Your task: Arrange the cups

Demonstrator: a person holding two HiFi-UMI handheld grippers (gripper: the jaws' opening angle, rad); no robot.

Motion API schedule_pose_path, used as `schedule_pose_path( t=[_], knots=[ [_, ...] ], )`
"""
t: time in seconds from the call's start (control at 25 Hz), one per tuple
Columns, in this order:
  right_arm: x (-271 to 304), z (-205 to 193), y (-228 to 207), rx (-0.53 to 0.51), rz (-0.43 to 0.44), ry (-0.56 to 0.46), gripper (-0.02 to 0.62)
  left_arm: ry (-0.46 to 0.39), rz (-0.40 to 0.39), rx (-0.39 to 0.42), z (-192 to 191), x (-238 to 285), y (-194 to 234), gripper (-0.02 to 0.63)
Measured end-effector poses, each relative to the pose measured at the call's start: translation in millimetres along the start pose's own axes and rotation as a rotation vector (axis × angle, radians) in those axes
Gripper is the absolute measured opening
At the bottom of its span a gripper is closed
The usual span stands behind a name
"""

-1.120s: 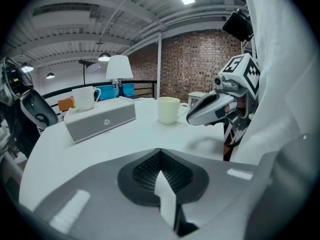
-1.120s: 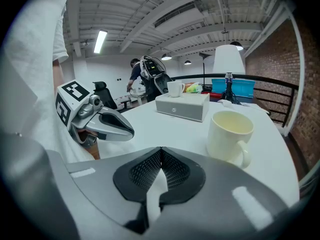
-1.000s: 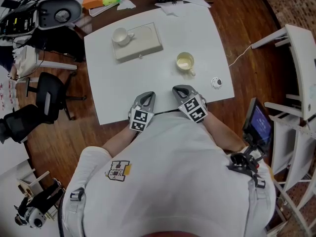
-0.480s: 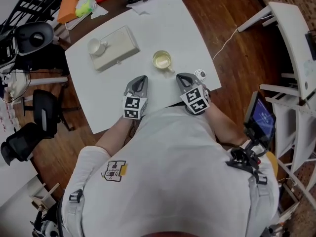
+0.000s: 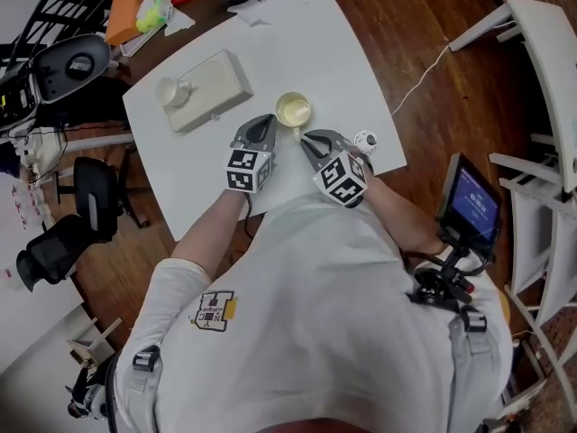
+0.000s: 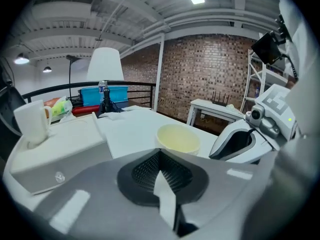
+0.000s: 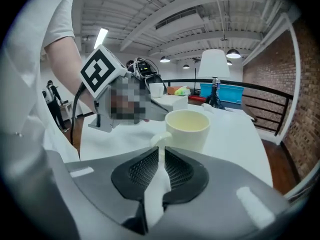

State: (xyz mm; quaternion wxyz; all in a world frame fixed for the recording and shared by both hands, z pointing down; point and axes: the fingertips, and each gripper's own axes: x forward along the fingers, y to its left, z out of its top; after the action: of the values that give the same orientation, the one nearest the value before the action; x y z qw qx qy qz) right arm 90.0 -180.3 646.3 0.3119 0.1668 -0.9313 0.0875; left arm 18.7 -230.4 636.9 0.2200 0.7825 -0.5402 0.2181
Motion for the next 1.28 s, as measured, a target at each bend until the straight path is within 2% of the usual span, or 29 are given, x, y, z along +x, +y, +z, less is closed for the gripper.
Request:
schedule_pose_path(
  t=[0.2, 0.32, 0.44, 0.52, 0.56, 0.64, 0.68, 0.76, 0.96, 1.08, 1.16, 1.28],
  knots=[
    [17.2, 12.6, 17.8, -0.015, 0.047, -0.009, 0.035, 0.049, -0.019, 0.05, -6.0, 2.4, -7.5, 0.006],
    [9.4, 7.4, 12.7, -0.018, 0.05, -0.011, 0.034, 0.058, 0.007, 0.038, -11.7, -2.4, -3.3, 0.006],
    [-13.3, -3.9, -18.0, -0.02, -0.042, -0.029, 0.023, 0.069, 0.014, 0.012, -24.3, -10.9, -0.2, 0.006],
    [-23.8, -8.0, -38.8, -0.071, -0.095, -0.044, 0.044, 0.082, 0.006, 0.033, -32.8, -17.3, -2.1, 0.006],
    [-24.8, -8.8, -44.4, -0.111, -0.092, -0.045, 0.106, 0.091, 0.004, 0.045, -37.1, -20.8, -3.3, 0.006],
    [-17.0, -9.9, -48.6, -0.198, -0.035, -0.027, 0.314, 0.109, 0.006, 0.049, -44.9, -26.5, -5.2, 0.006],
    [-9.6, -10.6, -50.1, -0.235, -0.005, -0.01, 0.389, 0.117, 0.011, 0.042, -48.5, -28.7, -6.1, 0.006],
    [7.3, -9.6, -55.6, -0.274, 0.022, 0.012, 0.46, 0.131, 0.021, 0.02, -56.3, -33.6, -8.5, 0.006],
    [38.4, 10.7, -58.9, -0.257, 0.037, -0.044, 0.489, 0.145, 0.043, -0.02, -69.3, -56.9, -16.6, 0.006],
    [47.8, 17.2, -51.4, -0.253, 0.065, -0.081, 0.485, 0.131, 0.054, -0.024, -66.6, -64.3, -19.8, 0.006],
    [50.9, 21.6, -47.2, -0.254, 0.072, -0.107, 0.479, 0.111, 0.042, -0.017, -58.7, -60.3, -19.8, 0.006],
    [53.4, 26.1, -40.8, -0.255, 0.071, -0.14, 0.458, 0.085, -0.021, -0.028, -45.2, -45.7, -19.7, 0.006]
  ],
)
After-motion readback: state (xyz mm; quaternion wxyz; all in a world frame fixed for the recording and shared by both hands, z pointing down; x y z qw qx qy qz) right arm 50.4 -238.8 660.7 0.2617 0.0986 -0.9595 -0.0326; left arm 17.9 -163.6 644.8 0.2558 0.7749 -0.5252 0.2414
